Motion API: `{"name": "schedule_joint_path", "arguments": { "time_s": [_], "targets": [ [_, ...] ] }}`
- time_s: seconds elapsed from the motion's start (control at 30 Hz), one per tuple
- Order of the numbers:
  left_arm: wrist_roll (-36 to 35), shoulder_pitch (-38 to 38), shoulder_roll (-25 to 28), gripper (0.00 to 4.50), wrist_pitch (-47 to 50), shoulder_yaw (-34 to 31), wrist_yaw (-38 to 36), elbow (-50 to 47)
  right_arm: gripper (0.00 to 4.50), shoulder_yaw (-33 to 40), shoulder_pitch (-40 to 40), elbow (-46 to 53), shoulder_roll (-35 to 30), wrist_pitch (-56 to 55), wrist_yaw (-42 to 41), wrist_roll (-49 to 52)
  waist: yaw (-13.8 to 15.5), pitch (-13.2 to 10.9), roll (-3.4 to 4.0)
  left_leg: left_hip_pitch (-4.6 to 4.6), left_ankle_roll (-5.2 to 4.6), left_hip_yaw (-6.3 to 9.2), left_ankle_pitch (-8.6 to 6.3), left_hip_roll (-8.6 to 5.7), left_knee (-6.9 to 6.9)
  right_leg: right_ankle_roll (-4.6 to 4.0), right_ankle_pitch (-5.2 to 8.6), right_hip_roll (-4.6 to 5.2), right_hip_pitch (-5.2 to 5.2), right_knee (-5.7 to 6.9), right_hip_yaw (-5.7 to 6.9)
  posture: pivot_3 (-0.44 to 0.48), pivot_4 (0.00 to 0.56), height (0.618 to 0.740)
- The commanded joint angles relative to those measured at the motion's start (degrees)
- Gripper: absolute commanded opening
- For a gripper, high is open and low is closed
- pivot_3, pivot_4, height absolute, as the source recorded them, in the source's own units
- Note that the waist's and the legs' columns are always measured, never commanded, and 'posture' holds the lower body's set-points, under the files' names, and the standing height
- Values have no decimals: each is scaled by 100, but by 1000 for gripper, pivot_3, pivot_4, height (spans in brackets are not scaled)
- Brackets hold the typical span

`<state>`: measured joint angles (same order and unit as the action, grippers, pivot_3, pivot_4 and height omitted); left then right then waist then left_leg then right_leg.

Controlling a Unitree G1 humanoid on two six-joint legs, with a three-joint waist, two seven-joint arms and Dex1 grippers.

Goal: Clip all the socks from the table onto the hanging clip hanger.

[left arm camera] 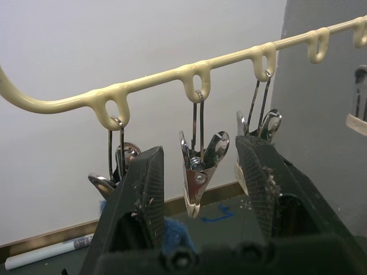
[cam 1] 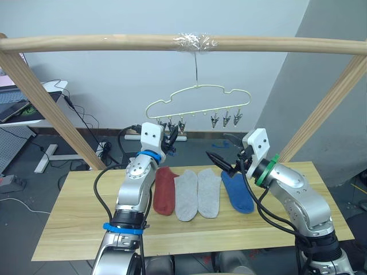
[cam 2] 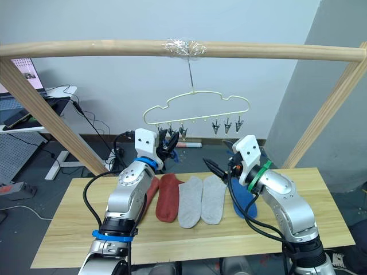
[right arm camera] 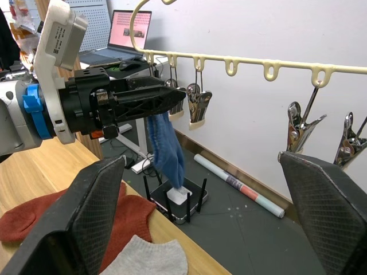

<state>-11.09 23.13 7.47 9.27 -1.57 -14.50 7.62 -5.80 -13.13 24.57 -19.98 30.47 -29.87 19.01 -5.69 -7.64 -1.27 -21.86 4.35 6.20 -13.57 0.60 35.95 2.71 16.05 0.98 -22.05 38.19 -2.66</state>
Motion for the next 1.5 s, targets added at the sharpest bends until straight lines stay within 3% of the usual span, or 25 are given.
{"name": "schedule_joint_path", "arguments": {
  "time_s": [0.03,0.6,0.87,0.93,1.03,1.17,1.27,1.5],
  "targets": [
    [57,121,13,2183,-208,-46,5,-101,4500,46,-32,251,-6,-99,14,36,0,0,0,0,0,0,0,0,0,0,0,0,0,0,0,-168,104,740],
    [204,176,18,2183,-442,-14,-11,12,4500,36,7,281,3,-96,33,30,-1,0,0,0,0,0,0,0,0,0,0,0,0,1,0,-167,107,740],
    [228,196,33,350,-511,-21,-66,-14,4500,-22,60,306,57,-72,58,36,0,0,0,0,0,0,0,0,0,0,0,0,0,2,0,-160,104,740],
    [225,188,37,46,-508,-27,-73,-33,4500,-33,72,301,66,-78,58,30,0,0,0,1,0,0,0,0,1,0,0,0,0,2,0,-158,103,740],
    [228,143,51,9,-489,-29,-93,-89,4500,-75,111,227,81,-48,73,5,1,0,0,1,0,0,0,0,1,0,0,0,0,4,0,-149,100,740],
    [232,33,103,9,-322,-36,-104,-248,4500,-600,355,-501,-326,275,394,-880,13,3,0,1,0,0,0,0,1,0,0,0,0,3,0,-133,93,740],
    [94,-40,195,9,-70,-75,-230,-471,4500,-765,406,-1568,-339,59,758,-1412,42,3,1,2,0,0,0,-1,1,-10,-6,1,2,3,0,-115,95,740],
    [-104,-291,421,9,387,-172,-439,-836,4500,-402,-316,-4259,301,-589,1478,-1760,14,3,4,20,-2,-11,2,1,6,-7,-3,-3,-5,49,-13,-95,97,740]
  ]
}}
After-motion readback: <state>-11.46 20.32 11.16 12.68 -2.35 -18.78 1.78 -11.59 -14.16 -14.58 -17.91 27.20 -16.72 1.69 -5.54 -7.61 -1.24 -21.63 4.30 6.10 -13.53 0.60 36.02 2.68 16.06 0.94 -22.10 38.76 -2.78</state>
